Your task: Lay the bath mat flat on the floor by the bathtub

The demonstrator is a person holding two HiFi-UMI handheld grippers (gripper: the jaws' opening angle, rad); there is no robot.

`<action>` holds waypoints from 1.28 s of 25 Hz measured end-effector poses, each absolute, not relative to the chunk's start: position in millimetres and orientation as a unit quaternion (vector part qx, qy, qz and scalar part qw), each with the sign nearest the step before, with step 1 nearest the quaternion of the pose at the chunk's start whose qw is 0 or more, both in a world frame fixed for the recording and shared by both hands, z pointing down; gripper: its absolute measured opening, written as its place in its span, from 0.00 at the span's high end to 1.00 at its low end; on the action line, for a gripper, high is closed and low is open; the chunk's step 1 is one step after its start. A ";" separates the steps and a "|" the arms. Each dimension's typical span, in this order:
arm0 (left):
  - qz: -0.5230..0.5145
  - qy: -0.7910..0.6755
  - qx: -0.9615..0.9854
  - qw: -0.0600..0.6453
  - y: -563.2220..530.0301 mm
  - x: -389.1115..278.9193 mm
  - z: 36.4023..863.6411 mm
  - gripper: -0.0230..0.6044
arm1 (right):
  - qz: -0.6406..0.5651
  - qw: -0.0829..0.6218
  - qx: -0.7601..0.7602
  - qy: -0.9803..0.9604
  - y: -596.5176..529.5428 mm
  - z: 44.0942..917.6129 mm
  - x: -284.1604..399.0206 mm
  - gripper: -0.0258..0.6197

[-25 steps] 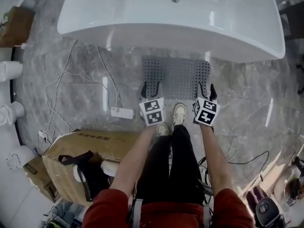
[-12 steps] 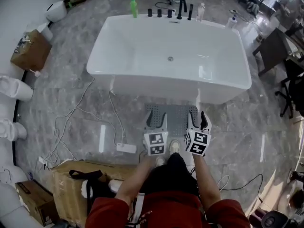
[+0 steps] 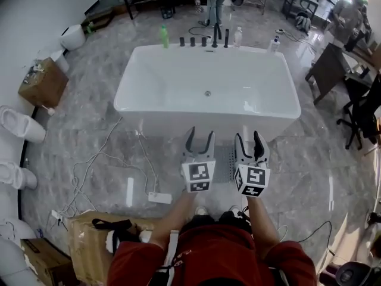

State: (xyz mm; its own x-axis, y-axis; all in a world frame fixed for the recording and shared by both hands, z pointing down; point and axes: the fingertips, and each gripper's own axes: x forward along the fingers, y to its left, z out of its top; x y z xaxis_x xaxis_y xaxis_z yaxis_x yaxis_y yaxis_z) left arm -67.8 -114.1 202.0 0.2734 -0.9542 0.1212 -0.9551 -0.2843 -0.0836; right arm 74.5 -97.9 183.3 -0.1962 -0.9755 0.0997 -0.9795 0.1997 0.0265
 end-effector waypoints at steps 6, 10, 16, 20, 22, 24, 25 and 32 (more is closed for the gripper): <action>0.052 -0.596 0.801 -0.007 -94.4 -17.0 175.0 0.58 | 0.002 0.034 0.623 -0.782 -85.7 150.6 118.4 0.59; 0.049 -0.599 0.799 -0.014 -84.2 10.9 161.7 0.58 | -0.015 0.020 0.627 -0.779 -79.0 129.9 152.4 0.59; 0.056 -0.584 0.809 -0.024 -81.9 51.6 148.9 0.59 | -0.018 -0.001 0.638 -0.770 -75.7 117.8 192.4 0.59; 0.057 -0.576 0.814 -0.037 -79.8 66.0 141.5 0.66 | -0.016 -0.015 0.640 -0.768 -71.4 115.8 203.4 0.62; 0.055 -0.572 0.817 -0.044 -79.2 72.9 134.1 0.68 | -0.017 -0.024 0.644 -0.765 -69.0 110.9 208.4 0.67; 0.050 -0.569 0.819 -0.053 -81.1 78.6 124.3 0.75 | -0.021 -0.032 0.647 -0.761 -69.3 104.5 213.2 0.73; 0.045 -0.569 0.819 -0.056 -82.0 80.6 119.7 0.79 | -0.024 -0.035 0.648 -0.760 -69.7 101.8 214.9 0.78; 0.013 -0.563 0.824 -0.064 -81.9 87.4 103.3 0.94 | -0.039 -0.029 0.641 -0.766 -72.5 98.8 209.1 0.93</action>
State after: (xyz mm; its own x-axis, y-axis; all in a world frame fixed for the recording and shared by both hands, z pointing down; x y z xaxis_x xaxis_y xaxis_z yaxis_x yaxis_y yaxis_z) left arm 87.4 -81.9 103.3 0.3654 -0.9295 -0.0497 -0.9261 -0.3576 -0.1203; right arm 209.1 -72.5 98.8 -0.1758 -0.9799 -0.0941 -0.9844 0.1744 0.0236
